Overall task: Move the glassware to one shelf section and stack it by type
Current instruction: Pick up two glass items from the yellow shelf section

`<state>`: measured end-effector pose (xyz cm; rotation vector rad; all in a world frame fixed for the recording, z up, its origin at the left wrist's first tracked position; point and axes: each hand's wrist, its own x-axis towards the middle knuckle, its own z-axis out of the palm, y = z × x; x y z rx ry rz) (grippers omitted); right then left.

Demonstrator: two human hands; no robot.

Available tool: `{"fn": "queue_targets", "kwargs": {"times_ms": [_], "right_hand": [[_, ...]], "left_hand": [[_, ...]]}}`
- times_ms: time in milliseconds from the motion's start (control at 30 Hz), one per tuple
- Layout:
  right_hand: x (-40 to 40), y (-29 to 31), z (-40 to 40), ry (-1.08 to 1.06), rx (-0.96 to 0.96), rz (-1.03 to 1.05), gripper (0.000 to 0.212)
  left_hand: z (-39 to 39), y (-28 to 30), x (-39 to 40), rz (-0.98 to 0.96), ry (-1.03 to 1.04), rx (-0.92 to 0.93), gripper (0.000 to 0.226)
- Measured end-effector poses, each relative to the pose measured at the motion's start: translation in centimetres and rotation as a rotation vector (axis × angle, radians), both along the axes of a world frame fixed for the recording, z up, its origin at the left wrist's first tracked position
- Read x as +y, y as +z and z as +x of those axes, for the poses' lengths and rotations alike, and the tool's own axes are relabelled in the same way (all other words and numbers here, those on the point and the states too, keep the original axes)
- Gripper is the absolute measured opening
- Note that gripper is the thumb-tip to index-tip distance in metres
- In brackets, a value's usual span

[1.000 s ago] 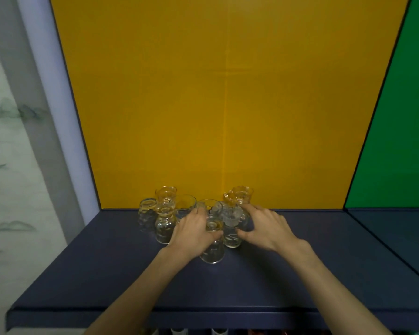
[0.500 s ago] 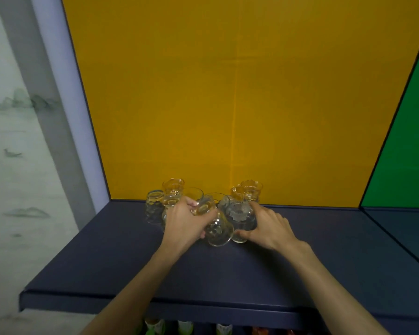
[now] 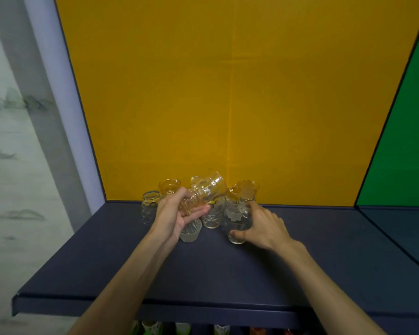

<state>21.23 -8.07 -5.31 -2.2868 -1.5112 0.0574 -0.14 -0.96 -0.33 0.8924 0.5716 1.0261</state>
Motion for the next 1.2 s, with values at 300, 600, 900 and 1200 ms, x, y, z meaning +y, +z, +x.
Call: {"fn": "queue_targets", "kwargs": {"times_ms": [300,600,900,1200], "right_hand": [[0.4,-0.6,-1.0,-0.044,0.143,0.032,0.104],[0.6,-1.2,-2.1,-0.070,0.268,0.151,0.097],[0.6,-0.4,-2.6,-0.039,0.374,0.246,0.092],[1.2,0.5,-3.1,-0.012,0.689,0.439,0.090]], "left_hand": [[-0.4,-0.4,0.6,-0.054,-0.232,-0.223,0.045],[0.1,-0.3,0.8,-0.002,-0.164,-0.171,0.056],[-0.7,-0.6,2.5,0.020,-0.161,-0.210,0.049],[-1.9,-0.7,3.5,0.361,0.032,0.316,0.067]]}}
